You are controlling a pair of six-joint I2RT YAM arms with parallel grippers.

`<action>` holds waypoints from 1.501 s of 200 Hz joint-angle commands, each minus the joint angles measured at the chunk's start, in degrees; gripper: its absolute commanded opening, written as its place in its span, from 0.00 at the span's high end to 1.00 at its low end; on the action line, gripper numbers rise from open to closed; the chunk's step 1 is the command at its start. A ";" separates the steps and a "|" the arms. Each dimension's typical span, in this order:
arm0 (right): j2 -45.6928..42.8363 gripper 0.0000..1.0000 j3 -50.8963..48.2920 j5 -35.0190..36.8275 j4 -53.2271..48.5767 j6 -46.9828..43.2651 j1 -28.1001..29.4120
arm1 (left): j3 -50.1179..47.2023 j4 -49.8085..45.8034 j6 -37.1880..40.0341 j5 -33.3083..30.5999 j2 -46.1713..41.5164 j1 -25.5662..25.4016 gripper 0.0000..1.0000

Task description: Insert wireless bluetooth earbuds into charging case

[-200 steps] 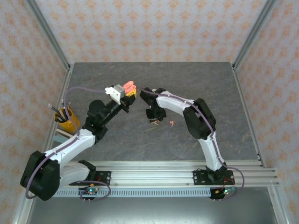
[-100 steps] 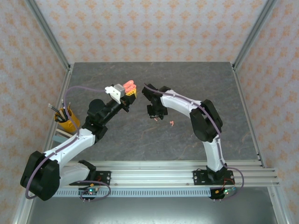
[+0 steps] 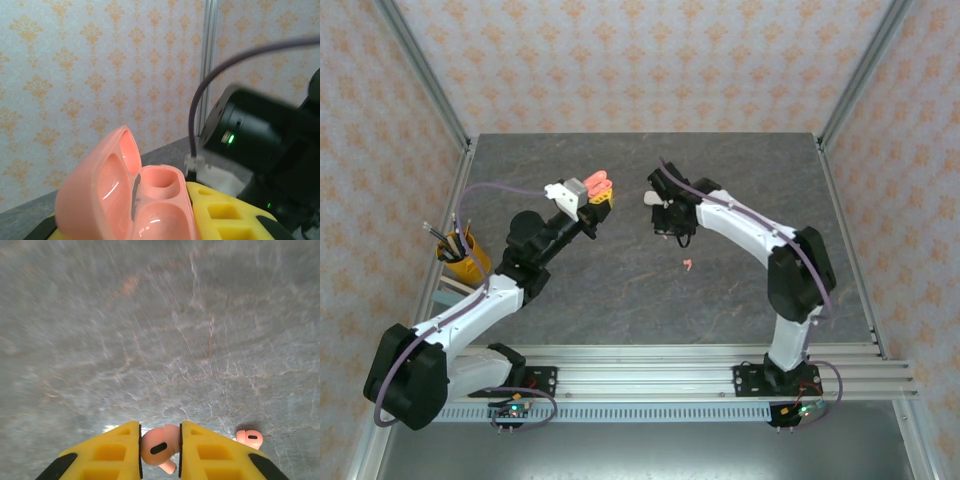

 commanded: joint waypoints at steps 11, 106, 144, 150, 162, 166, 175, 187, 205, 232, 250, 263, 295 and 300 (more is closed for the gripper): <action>-8.99 0.79 1.01 3.92 4.80 1.87 -0.37 | 3.33 -0.42 0.01 2.56 0.75 0.61 1.00; -21.91 0.77 5.17 0.62 21.51 1.96 -0.38 | 8.23 0.56 -0.84 5.17 6.28 0.41 1.00; -23.92 0.76 2.18 -4.48 31.96 3.37 0.44 | 10.28 0.81 -0.09 6.26 8.56 0.31 1.00; -24.02 0.76 1.86 -5.16 33.37 3.38 0.64 | 10.71 0.59 0.14 6.46 8.87 0.30 1.00; -24.16 0.77 0.99 -6.06 35.95 3.59 1.40 | 11.66 0.07 0.73 6.91 9.46 0.28 1.00; -24.27 0.76 0.59 -6.19 36.91 3.68 1.68 | 12.05 -0.06 0.85 6.99 9.63 0.26 1.00; -24.46 0.76 -0.30 -6.28 38.60 4.00 2.37 | 12.63 -0.14 1.09 7.19 9.95 0.22 1.00; -24.56 0.76 -1.35 -6.81 40.97 4.65 3.08 | 13.49 -0.48 1.47 7.43 10.37 0.24 1.00; -24.65 0.76 -2.81 -7.67 43.90 5.94 4.04 | 15.02 -1.54 1.97 7.86 10.90 0.20 1.00; -24.82 0.77 -4.63 -7.58 46.65 7.06 5.54 | 16.19 -2.35 2.70 7.96 11.20 0.06 1.00; -24.68 0.77 -5.85 -7.21 48.24 7.84 6.11 | 16.36 -2.34 2.97 7.59 11.19 -0.03 1.00; -24.66 0.77 -6.63 -6.67 49.31 8.25 6.53 | 16.41 -2.78 3.46 6.84 11.13 -0.28 1.00; -24.37 0.78 -7.33 -5.31 50.67 8.55 7.86 | 16.28 -3.74 5.12 4.47 10.71 -0.90 1.00; -24.30 0.78 -7.40 -5.12 50.91 8.58 8.10 | 16.22 -3.62 5.33 4.16 10.68 -1.00 1.00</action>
